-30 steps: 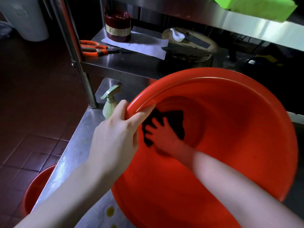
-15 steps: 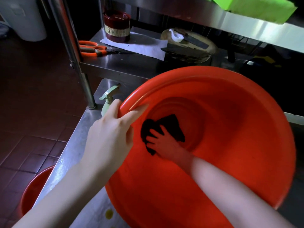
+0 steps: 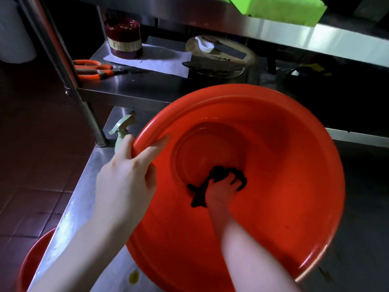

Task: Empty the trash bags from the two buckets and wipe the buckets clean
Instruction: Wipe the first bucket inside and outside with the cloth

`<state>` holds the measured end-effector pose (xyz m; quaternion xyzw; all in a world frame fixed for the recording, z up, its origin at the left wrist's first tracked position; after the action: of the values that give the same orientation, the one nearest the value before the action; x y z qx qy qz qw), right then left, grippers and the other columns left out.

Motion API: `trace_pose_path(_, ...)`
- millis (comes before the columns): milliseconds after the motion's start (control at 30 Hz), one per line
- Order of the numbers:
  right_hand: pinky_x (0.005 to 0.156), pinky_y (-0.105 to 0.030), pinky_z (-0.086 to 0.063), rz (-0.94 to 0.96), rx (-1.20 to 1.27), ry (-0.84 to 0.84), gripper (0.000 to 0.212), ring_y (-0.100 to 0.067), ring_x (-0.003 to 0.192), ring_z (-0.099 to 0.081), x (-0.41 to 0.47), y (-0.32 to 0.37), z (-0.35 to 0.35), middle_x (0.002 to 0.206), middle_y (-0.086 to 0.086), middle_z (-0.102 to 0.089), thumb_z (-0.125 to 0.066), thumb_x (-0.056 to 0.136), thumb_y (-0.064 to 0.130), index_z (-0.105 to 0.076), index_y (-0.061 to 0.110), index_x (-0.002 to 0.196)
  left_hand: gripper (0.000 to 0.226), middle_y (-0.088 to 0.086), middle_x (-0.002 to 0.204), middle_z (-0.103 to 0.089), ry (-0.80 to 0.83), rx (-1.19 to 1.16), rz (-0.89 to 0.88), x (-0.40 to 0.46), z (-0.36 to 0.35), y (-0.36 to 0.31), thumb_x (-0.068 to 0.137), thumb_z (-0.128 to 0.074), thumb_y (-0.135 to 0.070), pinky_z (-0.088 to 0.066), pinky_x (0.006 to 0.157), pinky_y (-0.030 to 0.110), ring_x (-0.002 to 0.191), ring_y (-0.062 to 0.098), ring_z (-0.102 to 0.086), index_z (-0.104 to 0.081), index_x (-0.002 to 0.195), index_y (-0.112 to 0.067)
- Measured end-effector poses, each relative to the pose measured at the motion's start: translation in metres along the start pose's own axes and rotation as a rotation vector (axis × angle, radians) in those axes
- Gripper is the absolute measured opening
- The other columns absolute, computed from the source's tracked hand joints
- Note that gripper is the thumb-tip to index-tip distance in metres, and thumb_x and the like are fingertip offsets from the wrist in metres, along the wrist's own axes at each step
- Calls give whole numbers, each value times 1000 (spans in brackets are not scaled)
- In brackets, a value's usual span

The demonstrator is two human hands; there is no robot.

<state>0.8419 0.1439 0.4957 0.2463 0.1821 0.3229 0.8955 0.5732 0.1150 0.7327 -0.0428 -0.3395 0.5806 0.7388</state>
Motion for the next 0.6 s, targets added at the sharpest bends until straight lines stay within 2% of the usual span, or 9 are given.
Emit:
trace_pose_path(100,106,-41,-26,-141,-26,11,52,-37,133,-31,5,7,4,147,-18,-28,-52,94,19,-32,5,140,62,12,96,-53,-12,-18,-22,-2,0,-1,78,-57,5,-53,53,46,67,38,-57,-64,128,-30)
trace_pose_path(167,104,-43,-26,-40,-143,-63,48,-37,134,-31,28,27,20,151,-14,-28,-44,96,13,-33,10,143,64,11,92,-51,-5,-41,-20,-10,-2,-4,74,-59,9,-51,51,44,66,35,-53,-65,127,-27)
trace_pose_path(300,91,-53,-45,727,-360,-156,48,-42,116,-50,49,100,40,137,-9,-53,-59,84,8,-55,16,131,69,7,88,-46,5,-63,7,-16,-8,-5,73,-62,10,-50,49,43,60,33,-49,-62,130,-30)
trace_pose_path(333,89,-53,-47,863,-411,-149,48,-42,112,-52,49,106,38,134,-8,-56,-63,82,9,-57,16,129,69,7,87,-45,-3,-59,13,-15,-8,-4,74,-61,9,-50,49,43,59,33,-49,-62,130,-31)
trace_pose_path(367,91,-53,-46,893,-420,-140,49,-43,112,-51,51,105,37,134,-9,-55,-65,81,11,-57,16,129,68,7,87,-45,-11,-56,22,-15,-8,-3,75,-61,8,-50,49,43,59,33,-49,-61,131,-31)
trace_pose_path(400,96,-52,-43,834,-395,-142,50,-44,113,-50,52,97,39,136,-12,-53,-66,81,13,-56,14,130,67,7,88,-46,-14,-58,32,-15,-8,-1,75,-61,7,-50,49,43,61,33,-49,-61,131,-31)
trace_pose_path(500,108,-47,-26,366,-291,-133,54,-45,127,-37,38,35,34,147,-21,-36,-62,87,17,-46,9,137,67,7,89,-47,-21,-79,56,-18,-8,-3,75,-61,8,-49,49,42,60,34,-49,-62,128,-32)
trace_pose_path(533,110,-45,-22,245,-284,-77,54,-44,131,-33,26,15,21,148,-22,-30,-61,88,18,-44,9,138,65,7,88,-46,-26,-80,57,-19,-8,-5,75,-60,7,-49,48,41,59,34,-49,-62,127,-33)
trace_pose_path(600,110,-42,-22,154,-316,69,51,-40,134,-30,1,-3,-9,148,-20,-28,-60,88,22,-45,13,136,62,7,87,-47,-28,-79,51,-20,-9,-11,75,-54,2,-48,46,41,58,34,-49,-62,126,-32)
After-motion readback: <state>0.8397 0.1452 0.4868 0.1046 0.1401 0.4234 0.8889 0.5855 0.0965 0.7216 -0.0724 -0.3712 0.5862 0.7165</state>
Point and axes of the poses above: each hand's wrist, its own x-axis towards the middle knuckle, its own z-axis out of the back of the hand, y = z × x, the point moved 9 cm from there along x, towards the middle knuckle
